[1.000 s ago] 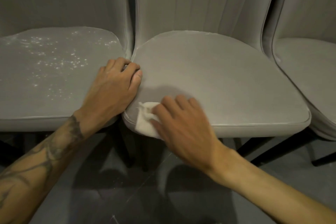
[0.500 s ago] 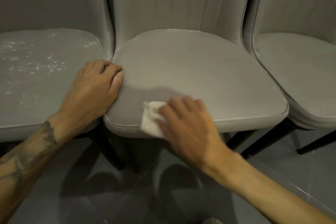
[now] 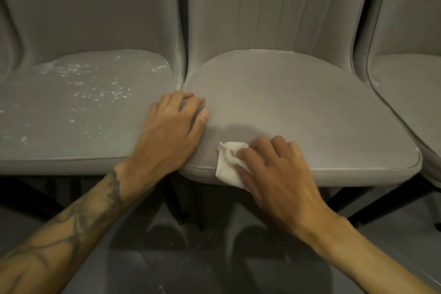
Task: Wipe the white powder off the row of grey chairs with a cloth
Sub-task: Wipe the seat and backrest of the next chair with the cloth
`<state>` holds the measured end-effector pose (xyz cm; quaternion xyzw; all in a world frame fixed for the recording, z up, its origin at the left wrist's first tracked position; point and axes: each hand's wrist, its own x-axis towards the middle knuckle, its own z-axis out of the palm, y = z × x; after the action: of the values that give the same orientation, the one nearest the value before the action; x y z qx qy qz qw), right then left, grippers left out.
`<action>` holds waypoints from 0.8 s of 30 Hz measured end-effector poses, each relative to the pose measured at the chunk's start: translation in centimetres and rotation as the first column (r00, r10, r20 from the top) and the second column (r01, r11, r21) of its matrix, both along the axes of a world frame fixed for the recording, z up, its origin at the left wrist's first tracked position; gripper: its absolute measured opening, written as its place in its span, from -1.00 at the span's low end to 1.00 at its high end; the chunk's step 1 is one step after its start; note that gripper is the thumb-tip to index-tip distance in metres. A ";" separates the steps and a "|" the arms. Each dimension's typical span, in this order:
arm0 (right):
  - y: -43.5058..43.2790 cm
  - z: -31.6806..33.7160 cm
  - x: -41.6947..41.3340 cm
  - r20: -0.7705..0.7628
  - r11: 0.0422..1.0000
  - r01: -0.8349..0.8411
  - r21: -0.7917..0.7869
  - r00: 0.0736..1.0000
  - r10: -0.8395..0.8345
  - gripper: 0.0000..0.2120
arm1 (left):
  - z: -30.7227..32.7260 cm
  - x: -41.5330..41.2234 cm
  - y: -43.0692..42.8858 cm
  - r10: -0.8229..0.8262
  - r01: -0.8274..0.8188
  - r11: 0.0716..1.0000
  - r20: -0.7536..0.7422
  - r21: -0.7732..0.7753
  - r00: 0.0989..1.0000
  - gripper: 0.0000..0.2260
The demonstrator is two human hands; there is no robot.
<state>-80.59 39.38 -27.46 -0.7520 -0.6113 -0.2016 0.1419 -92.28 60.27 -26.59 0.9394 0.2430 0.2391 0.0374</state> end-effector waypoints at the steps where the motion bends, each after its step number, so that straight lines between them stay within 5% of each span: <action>1: -0.4 0.1 0.6 -0.010 1.000 -0.018 -0.004 1.000 0.018 -0.79 | -0.3 0.0 -0.7 -0.014 0.014 1.000 -0.012 -0.014 1.000 -0.58; 8: -7.5 0.5 6.6 -0.004 0.987 0.162 -0.014 0.987 -0.163 -0.64 | -0.9 -0.1 -1.2 0.010 -0.010 1.000 0.012 -0.026 1.000 -0.57; 14: -5.9 0.3 5.8 -0.001 0.998 0.053 -0.044 0.999 -0.053 -0.72 | -1.1 0.0 -1.1 0.012 -0.012 1.000 0.026 -0.024 1.000 -0.57; 20: -13.0 0.7 12.2 -0.043 0.936 0.352 0.020 0.935 -0.351 -0.55 | -1.2 0.0 -1.1 0.014 -0.013 1.000 0.032 -0.014 0.999 -0.58; 24: -9.3 0.0 8.2 -0.042 0.967 0.253 0.027 0.967 -0.252 -0.67 | -1.3 0.1 -1.3 0.008 -0.008 1.000 0.050 0.002 0.999 -0.58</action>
<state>-72.42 30.13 -27.43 -0.8252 -0.5043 -0.2132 0.1387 -92.18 58.98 -27.94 0.9321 0.2454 0.2630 0.0418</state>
